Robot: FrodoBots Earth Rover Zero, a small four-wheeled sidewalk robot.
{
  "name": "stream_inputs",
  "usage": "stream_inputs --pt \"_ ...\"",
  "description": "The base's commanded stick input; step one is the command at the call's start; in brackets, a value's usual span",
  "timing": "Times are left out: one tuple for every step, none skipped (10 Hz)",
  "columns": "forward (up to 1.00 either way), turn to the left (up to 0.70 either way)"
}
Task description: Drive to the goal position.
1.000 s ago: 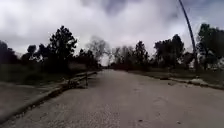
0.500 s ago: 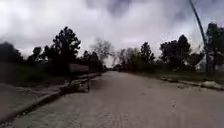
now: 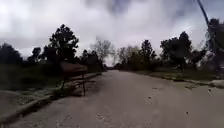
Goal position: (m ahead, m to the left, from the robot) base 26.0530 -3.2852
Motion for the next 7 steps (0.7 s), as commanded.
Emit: stream_inputs --pt "0.7 0.0" --pt "0.7 0.0" --pt "0.7 0.0" --pt "0.7 0.0" --pt "0.7 0.0" --pt "0.7 0.0" --pt "0.7 0.0"
